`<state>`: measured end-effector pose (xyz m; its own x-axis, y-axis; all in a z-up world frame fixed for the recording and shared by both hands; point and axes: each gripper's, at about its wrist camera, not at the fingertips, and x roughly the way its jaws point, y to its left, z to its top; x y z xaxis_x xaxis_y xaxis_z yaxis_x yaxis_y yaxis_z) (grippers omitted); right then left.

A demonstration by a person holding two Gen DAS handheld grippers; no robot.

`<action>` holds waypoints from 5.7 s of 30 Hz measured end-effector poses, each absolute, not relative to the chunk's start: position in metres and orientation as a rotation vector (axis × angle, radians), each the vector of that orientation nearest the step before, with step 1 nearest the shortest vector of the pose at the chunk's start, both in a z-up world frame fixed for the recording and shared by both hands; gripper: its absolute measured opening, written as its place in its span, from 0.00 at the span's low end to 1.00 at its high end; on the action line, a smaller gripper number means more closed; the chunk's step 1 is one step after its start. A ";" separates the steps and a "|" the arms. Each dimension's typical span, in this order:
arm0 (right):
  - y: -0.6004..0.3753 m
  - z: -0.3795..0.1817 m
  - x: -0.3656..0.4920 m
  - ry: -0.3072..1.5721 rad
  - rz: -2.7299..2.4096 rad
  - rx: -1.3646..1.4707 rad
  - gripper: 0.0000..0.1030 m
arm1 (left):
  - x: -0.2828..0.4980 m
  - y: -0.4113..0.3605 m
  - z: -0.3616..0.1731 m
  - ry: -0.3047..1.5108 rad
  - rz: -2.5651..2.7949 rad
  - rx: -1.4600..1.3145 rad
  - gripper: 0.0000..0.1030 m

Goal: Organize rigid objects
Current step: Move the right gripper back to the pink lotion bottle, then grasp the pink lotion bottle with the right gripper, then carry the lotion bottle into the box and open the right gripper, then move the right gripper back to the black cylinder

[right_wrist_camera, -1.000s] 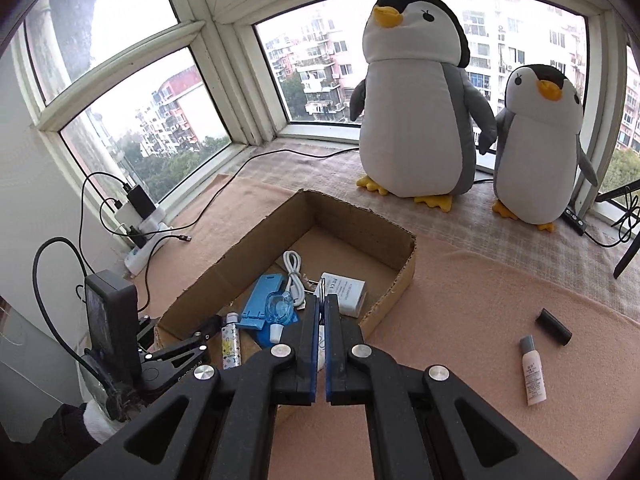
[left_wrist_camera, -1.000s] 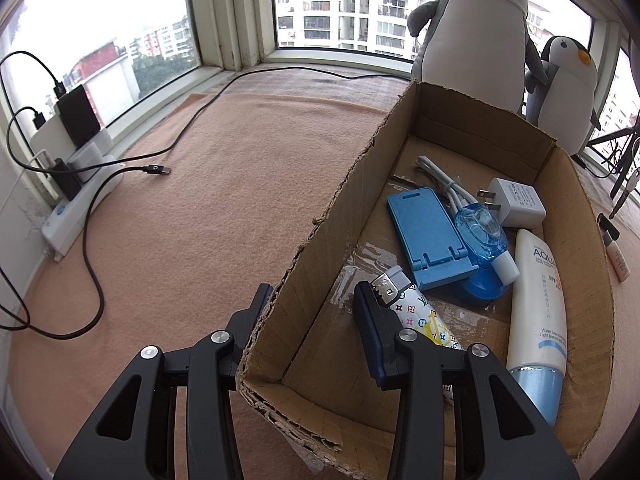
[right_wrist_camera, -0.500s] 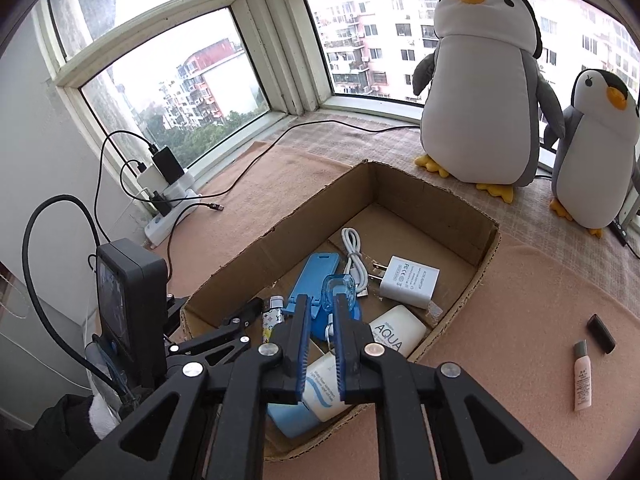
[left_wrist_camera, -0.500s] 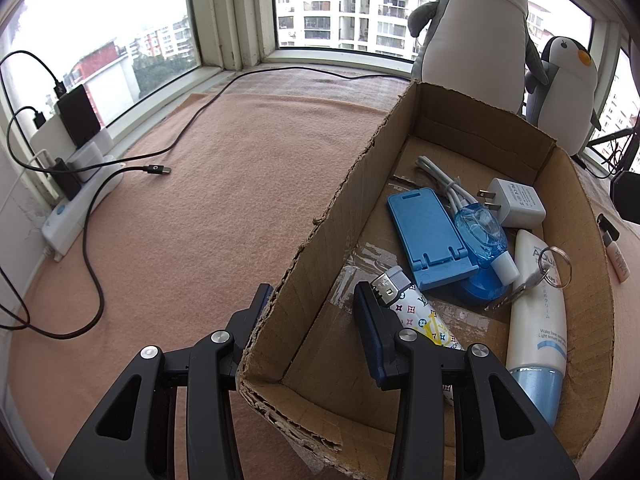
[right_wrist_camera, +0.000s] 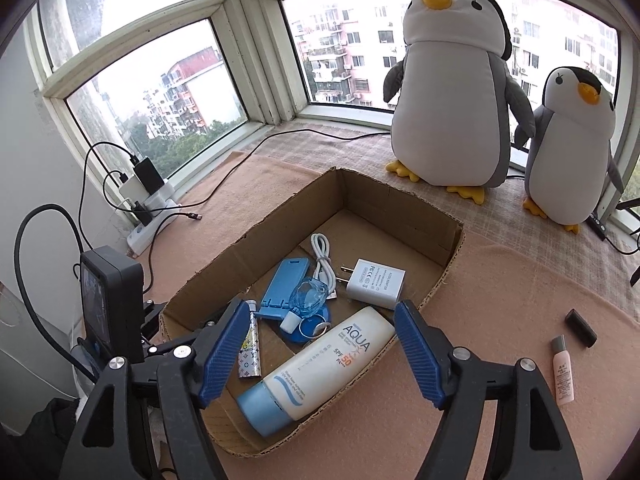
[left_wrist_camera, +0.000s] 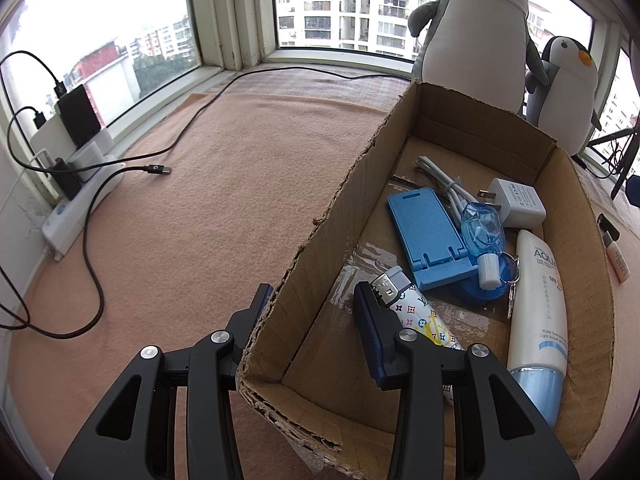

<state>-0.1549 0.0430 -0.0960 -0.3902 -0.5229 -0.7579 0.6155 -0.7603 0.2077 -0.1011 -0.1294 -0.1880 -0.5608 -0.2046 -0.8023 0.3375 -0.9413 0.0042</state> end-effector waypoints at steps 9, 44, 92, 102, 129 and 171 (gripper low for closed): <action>0.083 -0.109 -0.161 0.141 -2.228 1.175 0.71 | -0.101 -0.130 -0.188 0.211 -2.523 1.270 0.38; 0.217 -0.177 -0.226 0.177 -2.430 1.457 0.35 | -0.100 -0.131 -0.188 0.206 -2.522 1.269 0.38; 0.076 -0.094 -0.217 0.183 -2.264 1.150 0.18 | -0.100 -0.131 -0.188 0.207 -2.522 1.269 0.38; 0.055 -0.107 -0.224 0.225 -2.247 1.176 0.18 | -0.100 -0.131 -0.188 0.206 -2.522 1.269 0.38; 0.049 -0.117 -0.228 0.264 -2.243 1.195 0.30 | -0.100 -0.131 -0.188 0.206 -2.523 1.269 0.38; 0.249 -0.127 -0.234 -0.007 -2.452 1.309 0.65 | -0.100 -0.131 -0.188 0.205 -2.522 1.269 0.38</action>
